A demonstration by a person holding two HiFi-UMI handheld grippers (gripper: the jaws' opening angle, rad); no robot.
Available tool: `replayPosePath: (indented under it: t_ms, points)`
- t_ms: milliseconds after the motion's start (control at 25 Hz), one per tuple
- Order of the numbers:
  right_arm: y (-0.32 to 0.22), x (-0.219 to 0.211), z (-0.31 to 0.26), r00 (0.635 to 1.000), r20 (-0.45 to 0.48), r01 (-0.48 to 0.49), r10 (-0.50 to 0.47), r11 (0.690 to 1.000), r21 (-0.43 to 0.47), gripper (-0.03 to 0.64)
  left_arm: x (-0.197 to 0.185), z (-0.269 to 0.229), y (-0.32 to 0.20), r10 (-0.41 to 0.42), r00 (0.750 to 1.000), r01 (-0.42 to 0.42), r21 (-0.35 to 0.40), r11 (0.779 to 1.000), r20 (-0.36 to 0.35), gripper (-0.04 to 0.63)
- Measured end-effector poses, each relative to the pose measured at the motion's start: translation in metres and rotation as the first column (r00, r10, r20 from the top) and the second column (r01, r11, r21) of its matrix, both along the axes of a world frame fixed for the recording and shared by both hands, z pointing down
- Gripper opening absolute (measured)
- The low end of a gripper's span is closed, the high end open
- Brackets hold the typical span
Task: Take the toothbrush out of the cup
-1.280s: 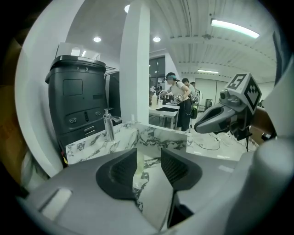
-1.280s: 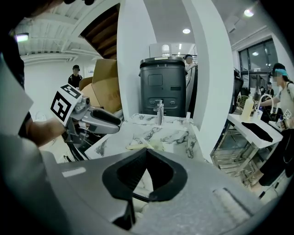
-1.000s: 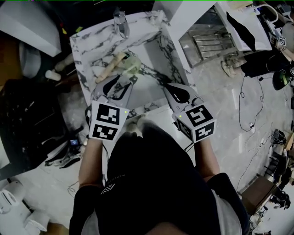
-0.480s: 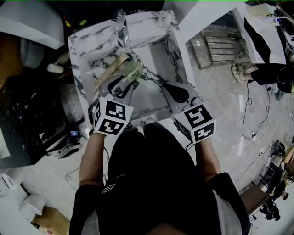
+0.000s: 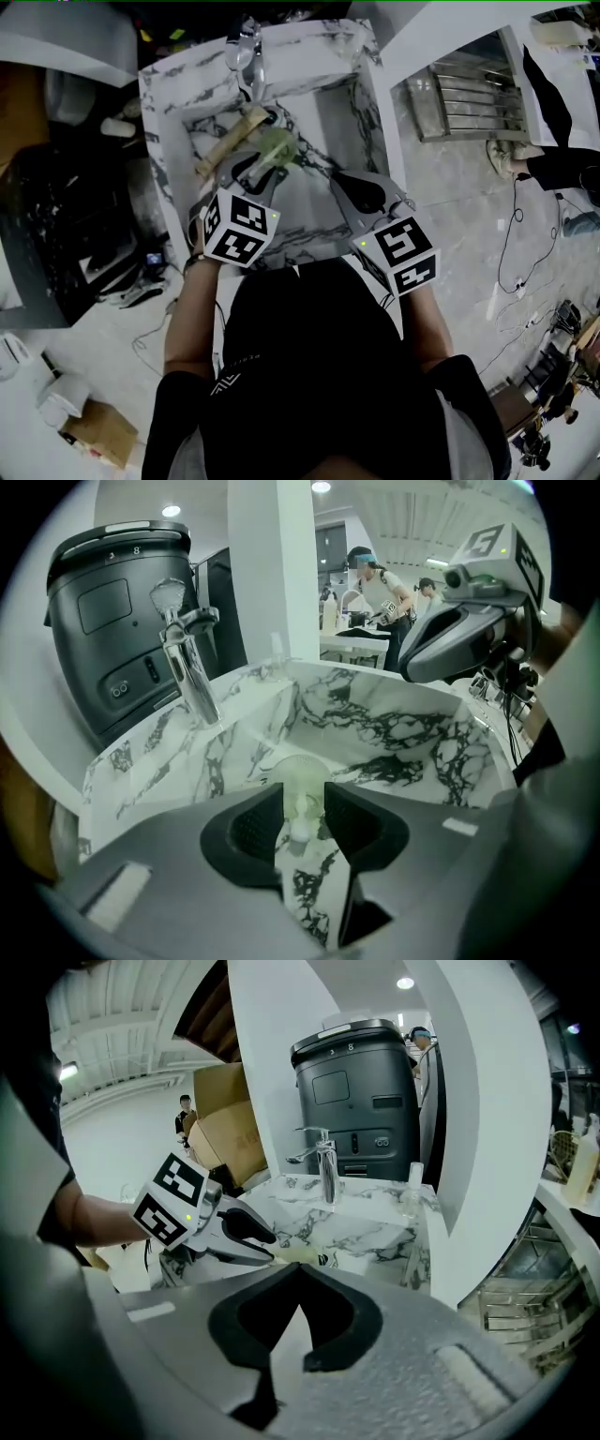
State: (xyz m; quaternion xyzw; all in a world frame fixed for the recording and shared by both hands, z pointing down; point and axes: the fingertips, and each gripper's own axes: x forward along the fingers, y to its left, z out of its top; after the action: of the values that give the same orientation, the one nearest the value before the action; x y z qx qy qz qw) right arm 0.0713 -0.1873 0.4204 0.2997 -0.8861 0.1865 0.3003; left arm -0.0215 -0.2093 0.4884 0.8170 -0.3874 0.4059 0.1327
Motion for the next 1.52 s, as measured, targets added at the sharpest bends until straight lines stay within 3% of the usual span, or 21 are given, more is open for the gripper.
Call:
replayPosePath:
  t_ms: [440,640,800,1040,1520]
  points:
    - [-0.006,-0.003,0.015,0.999,-0.002,0.034,-0.034,0.999,-0.034,0.003,0.000,0.030,-0.009,-0.022,1.000,0.021,-0.065,0.998,-0.011,0.126]
    - [-0.008,-0.002,0.016,0.999,0.000,0.033,-0.033,0.999,-0.035,0.003,-0.002,0.034,-0.011,-0.040,0.999,0.038,-0.069,0.997,-0.018,0.072]
    - [-0.007,-0.002,0.018,1.000,-0.001,0.030,-0.031,0.999,-0.038,0.003,-0.002,0.035,-0.012,-0.043,0.999,0.041,-0.068,0.997,-0.028,0.070]
    - [-0.005,-0.004,0.013,1.000,0.000,0.021,-0.021,1.000,-0.022,0.003,-0.004,0.029,-0.010,-0.035,0.999,0.033,-0.058,0.998,-0.030,0.067]
    - [0.014,-0.005,-0.005,1.000,-0.009,-0.028,0.029,0.999,0.034,0.003,-0.005,-0.016,-0.006,-0.038,0.987,0.047,0.059,0.997,-0.154,0.067]
